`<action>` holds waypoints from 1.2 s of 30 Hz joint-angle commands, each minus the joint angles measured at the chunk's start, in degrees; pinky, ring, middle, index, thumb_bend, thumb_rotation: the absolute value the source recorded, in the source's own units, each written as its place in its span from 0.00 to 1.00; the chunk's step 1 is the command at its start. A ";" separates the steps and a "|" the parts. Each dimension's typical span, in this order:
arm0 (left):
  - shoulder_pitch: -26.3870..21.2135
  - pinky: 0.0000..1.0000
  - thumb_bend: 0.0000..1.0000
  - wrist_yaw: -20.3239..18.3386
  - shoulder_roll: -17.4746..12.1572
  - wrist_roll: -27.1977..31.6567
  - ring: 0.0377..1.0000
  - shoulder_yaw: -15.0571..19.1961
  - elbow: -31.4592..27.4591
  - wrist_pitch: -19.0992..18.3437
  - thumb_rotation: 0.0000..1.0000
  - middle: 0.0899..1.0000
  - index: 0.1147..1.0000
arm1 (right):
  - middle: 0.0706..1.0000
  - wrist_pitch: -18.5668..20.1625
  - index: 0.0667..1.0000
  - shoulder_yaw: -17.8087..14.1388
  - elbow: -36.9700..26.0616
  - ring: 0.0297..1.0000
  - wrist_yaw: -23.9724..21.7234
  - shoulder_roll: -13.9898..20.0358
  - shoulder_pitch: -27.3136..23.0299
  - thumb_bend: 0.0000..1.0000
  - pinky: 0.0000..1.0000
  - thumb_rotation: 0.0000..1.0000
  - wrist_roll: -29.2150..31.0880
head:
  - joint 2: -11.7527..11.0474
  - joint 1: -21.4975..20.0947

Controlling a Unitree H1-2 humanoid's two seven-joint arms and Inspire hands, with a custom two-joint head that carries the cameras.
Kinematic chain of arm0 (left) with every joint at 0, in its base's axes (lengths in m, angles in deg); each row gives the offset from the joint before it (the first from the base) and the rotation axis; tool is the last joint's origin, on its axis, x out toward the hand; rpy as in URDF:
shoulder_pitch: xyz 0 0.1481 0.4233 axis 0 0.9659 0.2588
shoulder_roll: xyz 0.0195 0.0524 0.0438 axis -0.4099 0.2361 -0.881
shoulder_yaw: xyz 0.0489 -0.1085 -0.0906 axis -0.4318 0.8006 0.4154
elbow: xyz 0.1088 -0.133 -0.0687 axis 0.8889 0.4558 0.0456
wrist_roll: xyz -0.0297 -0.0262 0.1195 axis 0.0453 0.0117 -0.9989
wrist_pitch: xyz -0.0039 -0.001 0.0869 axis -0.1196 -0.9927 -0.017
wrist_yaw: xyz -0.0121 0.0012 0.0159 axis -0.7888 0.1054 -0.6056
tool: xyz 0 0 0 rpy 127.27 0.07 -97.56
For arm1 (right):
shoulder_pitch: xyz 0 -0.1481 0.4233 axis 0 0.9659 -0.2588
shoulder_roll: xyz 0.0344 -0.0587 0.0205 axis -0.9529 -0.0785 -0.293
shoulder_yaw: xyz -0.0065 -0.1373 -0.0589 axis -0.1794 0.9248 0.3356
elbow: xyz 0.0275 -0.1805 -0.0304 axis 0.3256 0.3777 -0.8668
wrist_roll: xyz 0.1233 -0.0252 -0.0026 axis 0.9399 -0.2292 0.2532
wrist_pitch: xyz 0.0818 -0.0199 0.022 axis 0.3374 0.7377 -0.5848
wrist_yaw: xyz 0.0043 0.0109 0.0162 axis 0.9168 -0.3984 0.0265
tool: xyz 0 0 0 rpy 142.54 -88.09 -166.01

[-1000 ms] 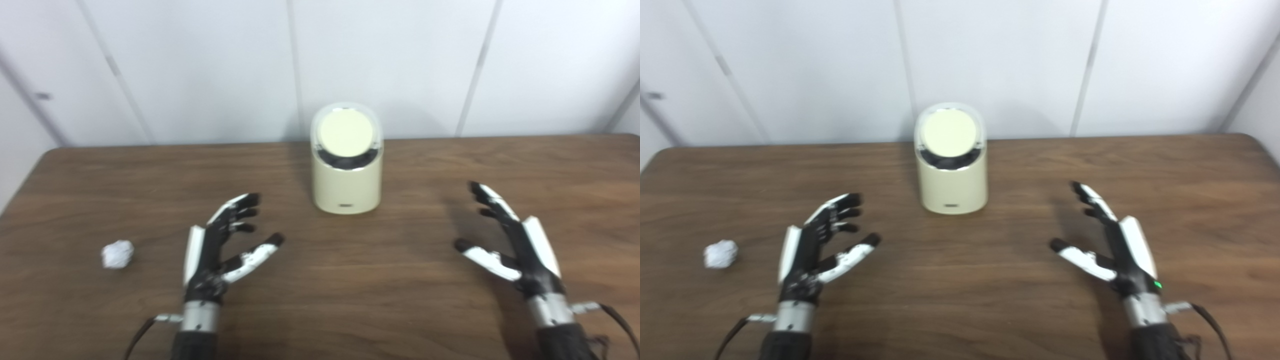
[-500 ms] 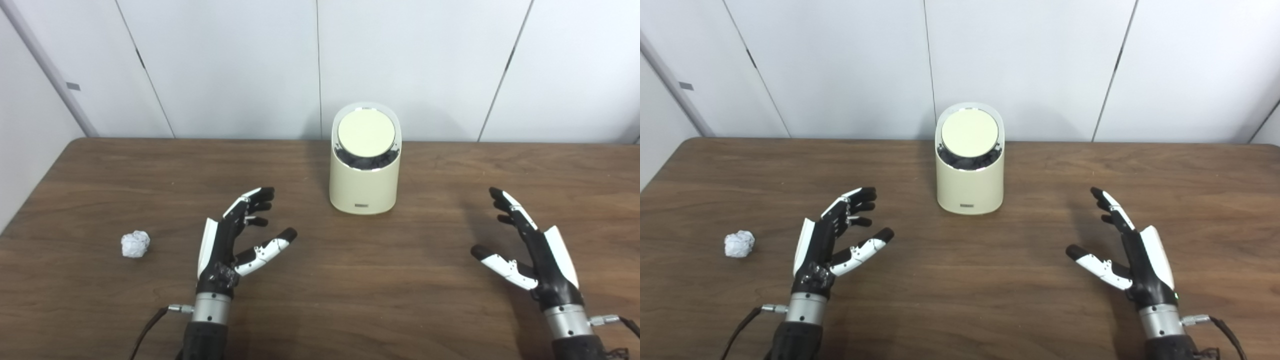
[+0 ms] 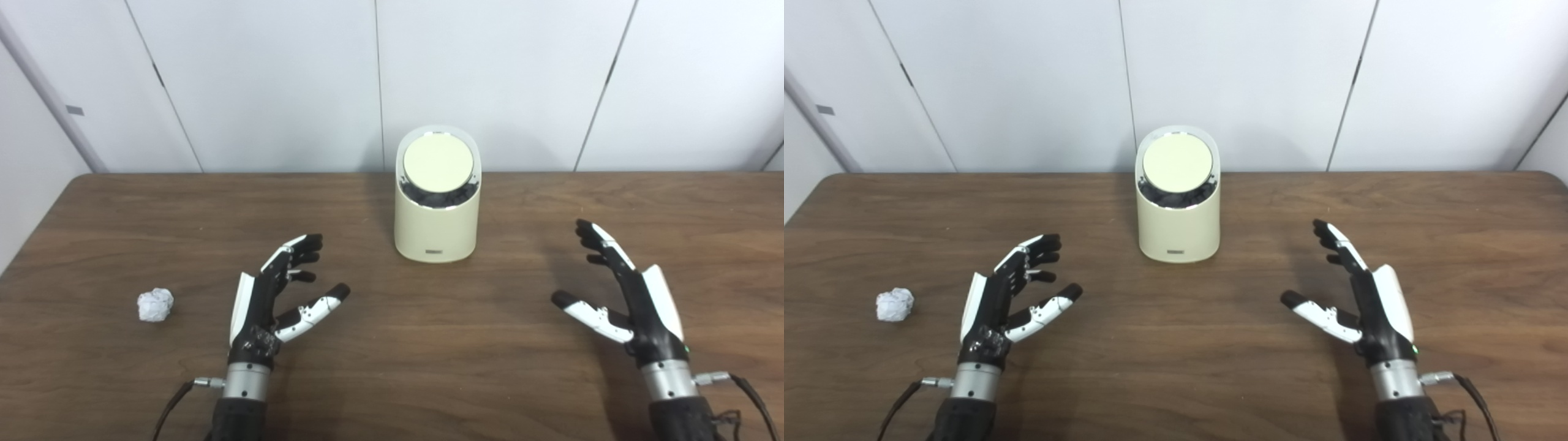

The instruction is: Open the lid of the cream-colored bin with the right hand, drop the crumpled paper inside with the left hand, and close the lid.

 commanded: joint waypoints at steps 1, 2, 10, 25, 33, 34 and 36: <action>-1.76 0.64 0.79 0.79 -0.41 0.50 0.75 0.25 -0.68 2.11 0.38 0.76 0.75 | 0.86 1.01 0.87 -0.51 -2.94 0.87 0.31 0.51 -2.42 0.79 0.81 0.77 -0.53 | 0.01 0.00; -1.72 0.64 0.78 0.74 -0.43 0.53 0.75 0.25 -0.75 2.09 0.38 0.76 0.75 | 0.86 1.67 0.87 -0.55 -3.35 0.86 0.14 0.57 -2.76 0.79 0.80 0.77 -0.60 | 0.01 0.00; -2.14 0.64 0.77 0.72 -0.64 1.18 0.75 0.38 0.60 3.25 0.36 0.76 0.75 | 0.86 4.66 0.87 -0.91 -4.27 0.83 -0.79 0.82 -6.35 0.86 0.76 0.78 0.37 | -0.79 -0.94; -2.58 0.66 0.76 0.88 -0.51 1.84 0.76 0.35 2.15 3.99 0.32 0.77 0.76 | 0.86 11.05 0.87 1.15 -4.06 0.83 -1.62 0.56 -15.48 0.88 0.75 0.77 -4.22 | -1.58 -1.11; -2.54 0.66 0.78 0.55 -0.72 2.22 0.77 0.41 2.31 3.95 0.34 0.77 0.76 | 0.87 13.50 0.88 2.16 -1.50 0.83 -1.03 0.06 -20.42 0.90 0.74 0.71 -5.56 | -1.66 -1.64; -2.52 0.66 0.77 0.51 -0.73 2.22 0.77 0.40 2.24 3.88 0.33 0.77 0.76 | 0.86 13.86 0.87 2.36 -1.40 0.82 -0.96 0.04 -20.86 0.91 0.73 0.71 -6.00 | -1.64 -1.64; -2.54 0.65 0.76 0.53 -0.78 2.14 0.76 0.38 2.20 3.93 0.32 0.77 0.76 | 0.85 14.65 0.86 2.81 -1.06 0.81 -0.82 -0.23 -22.02 0.92 0.71 0.70 -6.52 | -1.68 -1.64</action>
